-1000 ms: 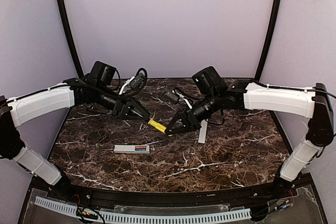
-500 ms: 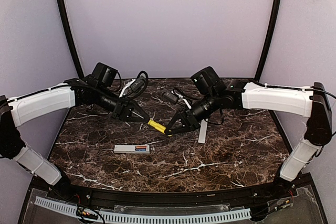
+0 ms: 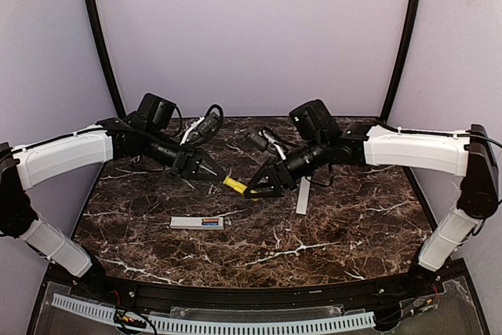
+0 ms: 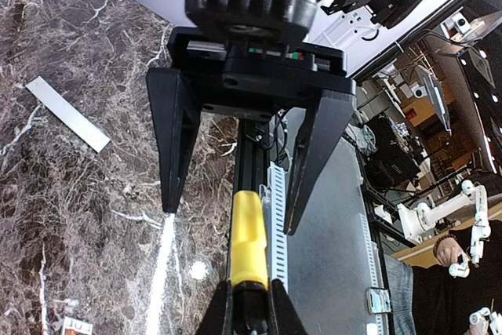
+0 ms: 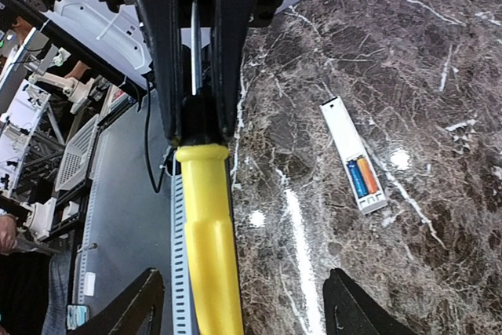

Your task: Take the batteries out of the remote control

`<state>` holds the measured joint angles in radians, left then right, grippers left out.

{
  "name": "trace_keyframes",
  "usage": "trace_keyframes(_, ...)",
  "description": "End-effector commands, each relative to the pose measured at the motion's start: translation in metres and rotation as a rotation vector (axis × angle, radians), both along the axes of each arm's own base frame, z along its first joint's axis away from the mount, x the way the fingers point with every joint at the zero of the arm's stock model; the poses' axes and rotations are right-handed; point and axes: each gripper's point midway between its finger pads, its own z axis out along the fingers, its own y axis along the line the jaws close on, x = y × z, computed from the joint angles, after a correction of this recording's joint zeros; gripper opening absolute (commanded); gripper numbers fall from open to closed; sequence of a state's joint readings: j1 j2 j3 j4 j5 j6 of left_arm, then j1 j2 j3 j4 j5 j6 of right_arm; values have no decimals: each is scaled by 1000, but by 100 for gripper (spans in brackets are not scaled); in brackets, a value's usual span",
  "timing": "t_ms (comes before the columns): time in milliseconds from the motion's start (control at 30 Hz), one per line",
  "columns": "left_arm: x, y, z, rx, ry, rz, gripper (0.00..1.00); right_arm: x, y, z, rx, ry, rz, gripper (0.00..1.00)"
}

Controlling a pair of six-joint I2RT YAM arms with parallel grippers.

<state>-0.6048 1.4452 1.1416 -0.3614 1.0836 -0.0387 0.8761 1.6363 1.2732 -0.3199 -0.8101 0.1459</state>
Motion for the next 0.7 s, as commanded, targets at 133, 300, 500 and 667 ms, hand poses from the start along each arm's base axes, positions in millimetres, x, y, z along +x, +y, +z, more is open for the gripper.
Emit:
trace_keyframes(133,20,-5,2,-4,21,138,0,32,-6,40,191,-69,-231,79)
trace_keyframes(300,31,-11,13,-64,65,194,0,39,-9,46,286,-27,-322,84)
trace_keyframes(500,42,-18,27,-142,136,245,0,43,-7,52,357,2,-348,86)
trace_keyframes(667,44,-20,37,-191,179,246,0,43,-8,67,432,3,-358,86)
